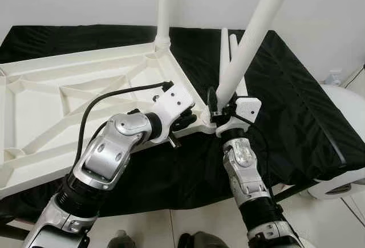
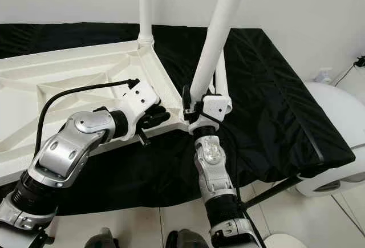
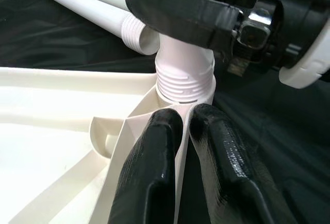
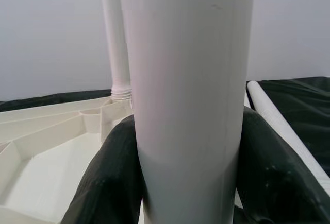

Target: Building children table

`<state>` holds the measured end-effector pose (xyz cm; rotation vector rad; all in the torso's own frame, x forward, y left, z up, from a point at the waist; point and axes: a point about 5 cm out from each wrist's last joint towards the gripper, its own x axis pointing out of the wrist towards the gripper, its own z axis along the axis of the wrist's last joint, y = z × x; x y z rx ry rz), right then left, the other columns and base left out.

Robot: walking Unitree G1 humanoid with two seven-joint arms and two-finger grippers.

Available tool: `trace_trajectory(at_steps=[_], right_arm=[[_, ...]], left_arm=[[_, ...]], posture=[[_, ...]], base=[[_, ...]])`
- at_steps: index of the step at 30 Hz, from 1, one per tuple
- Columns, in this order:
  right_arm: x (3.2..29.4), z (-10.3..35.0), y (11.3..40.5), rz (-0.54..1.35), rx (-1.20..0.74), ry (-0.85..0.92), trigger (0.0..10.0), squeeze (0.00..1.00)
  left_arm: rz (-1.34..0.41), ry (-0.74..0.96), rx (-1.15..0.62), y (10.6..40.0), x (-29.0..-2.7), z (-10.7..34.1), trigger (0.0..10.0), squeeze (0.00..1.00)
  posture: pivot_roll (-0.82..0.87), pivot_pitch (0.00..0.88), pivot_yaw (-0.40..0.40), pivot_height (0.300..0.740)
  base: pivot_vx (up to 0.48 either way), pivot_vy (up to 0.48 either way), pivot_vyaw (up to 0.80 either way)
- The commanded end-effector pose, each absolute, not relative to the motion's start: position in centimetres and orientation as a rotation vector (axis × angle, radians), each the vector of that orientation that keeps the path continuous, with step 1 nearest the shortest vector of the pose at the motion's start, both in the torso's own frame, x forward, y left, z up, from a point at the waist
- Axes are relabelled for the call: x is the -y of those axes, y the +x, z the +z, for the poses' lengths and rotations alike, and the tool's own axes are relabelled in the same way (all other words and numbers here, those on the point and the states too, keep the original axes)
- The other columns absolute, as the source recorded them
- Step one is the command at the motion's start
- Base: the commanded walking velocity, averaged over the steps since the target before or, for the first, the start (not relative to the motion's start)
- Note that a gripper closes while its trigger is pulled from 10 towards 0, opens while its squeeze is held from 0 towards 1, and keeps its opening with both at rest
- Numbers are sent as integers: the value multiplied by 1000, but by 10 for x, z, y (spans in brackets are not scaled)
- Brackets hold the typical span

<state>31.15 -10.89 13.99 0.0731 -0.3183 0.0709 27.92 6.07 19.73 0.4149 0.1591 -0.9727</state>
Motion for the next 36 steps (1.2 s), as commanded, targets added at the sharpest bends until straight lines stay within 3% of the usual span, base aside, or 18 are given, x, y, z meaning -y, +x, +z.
trace_trajectory(at_steps=[1,27,28,29,30,36], right_arm=[[133,97,306,-61,118,59,10000,0],[137,94,312,-148,127,23,10000,0],[138,94,312,-147,128,26,10000,114],[138,94,312,-145,130,28,10000,114],[138,93,312,-139,130,35,10000,1000],[137,93,311,-132,136,39,10000,1000]], left_arm=[[-922,428,-136,282,-60,202,10000,0],[-926,426,-134,282,-59,203,10000,0],[-927,426,-134,282,-59,203,10000,0],[-927,425,-133,282,-58,203,10000,0],[-927,424,-133,282,-58,203,10000,0],[-928,423,-131,282,-58,204,10000,0]], posture=[[56,77,-68,740],[54,75,-70,740],[54,74,-70,740],[54,74,-70,740],[54,74,-70,740],[55,72,-69,740]], base=[[0,0,0],[0,0,0],[0,0,0],[0,0,0],[0,0,0],[0,0,0]])
